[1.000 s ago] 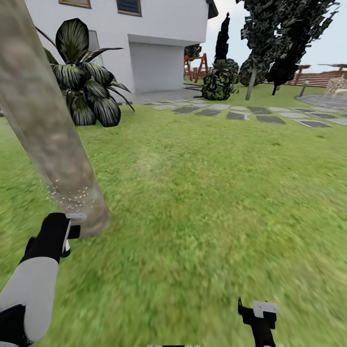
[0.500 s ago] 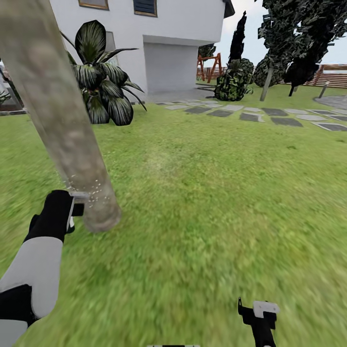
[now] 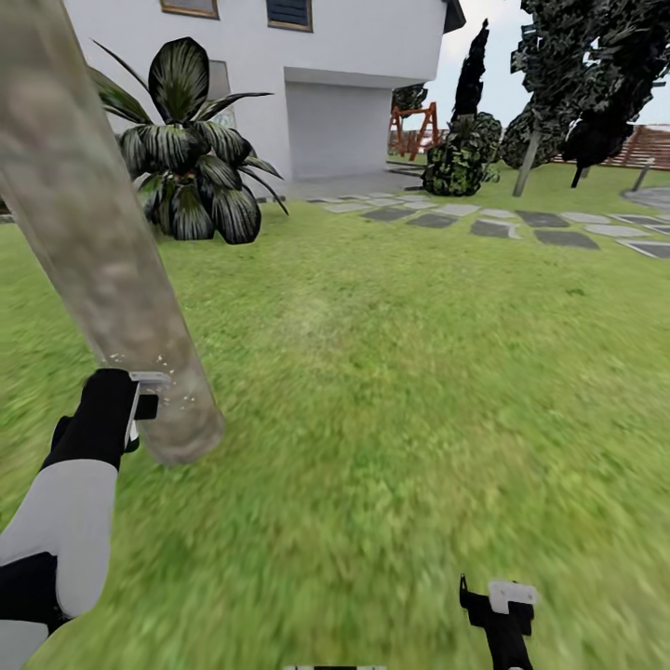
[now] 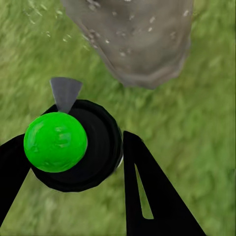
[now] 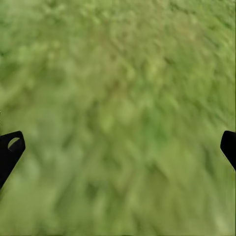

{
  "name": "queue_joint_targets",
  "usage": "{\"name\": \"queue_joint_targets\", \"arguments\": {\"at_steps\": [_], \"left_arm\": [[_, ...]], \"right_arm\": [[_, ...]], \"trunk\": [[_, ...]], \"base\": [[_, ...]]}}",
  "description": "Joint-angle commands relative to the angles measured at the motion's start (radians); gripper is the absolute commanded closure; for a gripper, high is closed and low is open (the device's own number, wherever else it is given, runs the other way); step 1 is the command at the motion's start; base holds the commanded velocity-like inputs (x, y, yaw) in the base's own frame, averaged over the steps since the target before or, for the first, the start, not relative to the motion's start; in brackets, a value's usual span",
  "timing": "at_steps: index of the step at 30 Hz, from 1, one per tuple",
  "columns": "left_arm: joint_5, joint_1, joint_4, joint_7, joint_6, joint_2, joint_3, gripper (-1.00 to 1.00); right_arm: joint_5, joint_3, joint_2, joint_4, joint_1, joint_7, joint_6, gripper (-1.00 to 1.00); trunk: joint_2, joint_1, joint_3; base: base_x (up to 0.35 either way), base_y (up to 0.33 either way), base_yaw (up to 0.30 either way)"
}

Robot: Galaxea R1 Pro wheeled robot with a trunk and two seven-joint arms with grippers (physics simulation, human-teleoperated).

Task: In the garden, pick up the pesticide atomizer on the floor and spray pesticide onto both trees until each tree trunk is fully covered.

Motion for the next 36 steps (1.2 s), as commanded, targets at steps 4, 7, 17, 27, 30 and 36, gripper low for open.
{"name": "queue_joint_targets", "arguments": {"at_steps": [4, 7, 17, 27, 30, 36], "left_arm": [[-0.010, 0.001, -0.001, -0.007, 0.003, -0.001, 0.001, 1.00], [-0.010, 0.004, -0.001, -0.008, 0.003, -0.002, 0.000, 1.00], [-0.010, 0.007, 0.000, -0.007, 0.000, -0.005, -0.004, 1.00], [-0.010, 0.007, 0.000, -0.007, 0.000, -0.003, -0.002, 1.00], [-0.010, 0.006, 0.000, -0.007, 0.000, -0.002, -0.002, 1.00], [-0.010, 0.027, 0.007, -0.006, -0.005, 0.011, 0.009, 1.00]], "right_arm": [[0.011, -0.006, 0.000, 0.001, 0.000, -0.004, -0.002, -1.00], [0.011, -0.006, 0.000, 0.001, 0.000, -0.003, -0.002, -1.00], [0.011, -0.006, 0.000, 0.001, 0.000, -0.003, -0.002, -1.00], [0.011, -0.006, 0.000, 0.001, 0.000, -0.003, -0.002, -1.00], [0.011, -0.006, 0.000, 0.001, 0.000, -0.003, -0.002, -1.00], [0.011, -0.006, 0.000, 0.001, 0.000, -0.003, -0.002, -1.00]], "trunk": [[0.000, 0.000, -0.001], [0.000, 0.000, -0.001], [0.000, 0.000, -0.001], [0.000, 0.000, -0.001], [0.000, 0.000, -0.001], [0.000, 0.000, -0.001]], "base": [[0.274, -0.153, 0.274], [0.237, -0.185, 0.278], [0.030, -0.265, 0.122], [0.000, -0.275, 0.000], [0.000, -0.275, 0.000], [0.014, -0.275, 0.162]]}}
